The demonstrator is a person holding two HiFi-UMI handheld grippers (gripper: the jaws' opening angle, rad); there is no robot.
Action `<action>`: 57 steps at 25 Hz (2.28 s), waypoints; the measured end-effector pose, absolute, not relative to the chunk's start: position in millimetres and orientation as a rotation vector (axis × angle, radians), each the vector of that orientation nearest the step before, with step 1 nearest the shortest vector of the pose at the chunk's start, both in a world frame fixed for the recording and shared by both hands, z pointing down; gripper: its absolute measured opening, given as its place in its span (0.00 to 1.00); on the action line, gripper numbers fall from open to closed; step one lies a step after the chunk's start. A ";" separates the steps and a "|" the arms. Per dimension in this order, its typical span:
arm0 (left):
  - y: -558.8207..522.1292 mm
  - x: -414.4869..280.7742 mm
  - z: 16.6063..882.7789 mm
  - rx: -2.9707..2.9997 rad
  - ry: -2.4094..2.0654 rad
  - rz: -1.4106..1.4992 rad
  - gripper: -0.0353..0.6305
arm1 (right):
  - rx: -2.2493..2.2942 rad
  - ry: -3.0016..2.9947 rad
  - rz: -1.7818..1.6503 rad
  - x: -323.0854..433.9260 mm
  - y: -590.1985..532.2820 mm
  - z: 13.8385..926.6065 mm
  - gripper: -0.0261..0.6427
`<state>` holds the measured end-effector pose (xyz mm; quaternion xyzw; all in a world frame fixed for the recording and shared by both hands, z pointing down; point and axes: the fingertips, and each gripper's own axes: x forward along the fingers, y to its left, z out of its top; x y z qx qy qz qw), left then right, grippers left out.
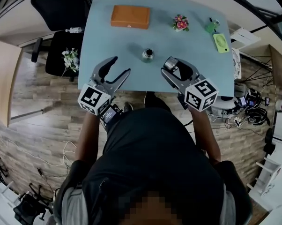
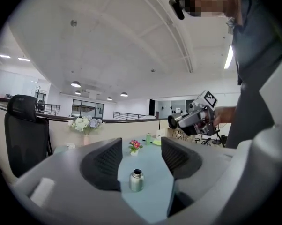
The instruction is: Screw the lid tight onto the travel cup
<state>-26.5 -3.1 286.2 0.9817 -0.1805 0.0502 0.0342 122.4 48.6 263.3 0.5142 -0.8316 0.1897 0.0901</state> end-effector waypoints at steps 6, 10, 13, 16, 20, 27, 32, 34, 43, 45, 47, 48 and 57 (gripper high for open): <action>-24.8 7.7 326.2 2.988 -0.550 0.238 0.52 | 1.370 -2.431 0.613 131.9 6.5 303.1 0.43; -39.2 31.7 357.7 2.954 -0.509 0.273 0.56 | 1.277 -2.393 0.654 137.0 -15.9 332.7 0.43; -48.3 49.2 381.0 2.964 -0.473 0.314 0.59 | 1.207 -2.364 0.671 137.9 -30.0 353.6 0.43; -51.9 65.1 407.9 2.994 -0.431 0.394 0.62 | 1.127 -2.330 0.680 136.3 -39.2 373.3 0.43; -55.7 81.1 440.5 3.005 -0.388 0.465 0.66 | 1.021 -2.259 0.662 132.3 -47.3 400.9 0.43; -57.8 105.3 491.4 2.976 -0.338 0.579 0.69 | 0.842 -2.137 0.624 127.8 -51.7 446.3 0.43; -60.6 116.1 520.7 2.974 -0.318 0.647 0.69 | 0.710 -2.040 0.544 127.6 -57.9 467.4 0.43; -60.6 119.1 531.0 2.974 -0.304 0.669 0.70 | 0.646 -1.988 0.505 127.8 -58.4 476.3 0.43; -59.6 131.6 564.0 2.985 -0.244 0.716 0.70 | 0.403 -1.819 0.406 126.3 -59.9 504.5 0.43; -57.9 133.7 568.1 2.993 -0.229 0.725 0.70 | 0.361 -1.796 0.395 126.4 -58.6 509.3 0.43; -57.7 135.8 570.9 2.999 -0.225 0.731 0.70 | 0.328 -1.775 0.379 126.8 -58.7 512.9 0.43; -58.1 136.9 572.2 3.002 -0.226 0.732 0.70 | 0.310 -1.763 0.363 126.9 -59.5 514.0 0.43; -57.4 144.5 579.7 3.033 -0.188 0.750 0.70 | 0.151 -1.672 0.248 123.2 -58.0 524.5 0.43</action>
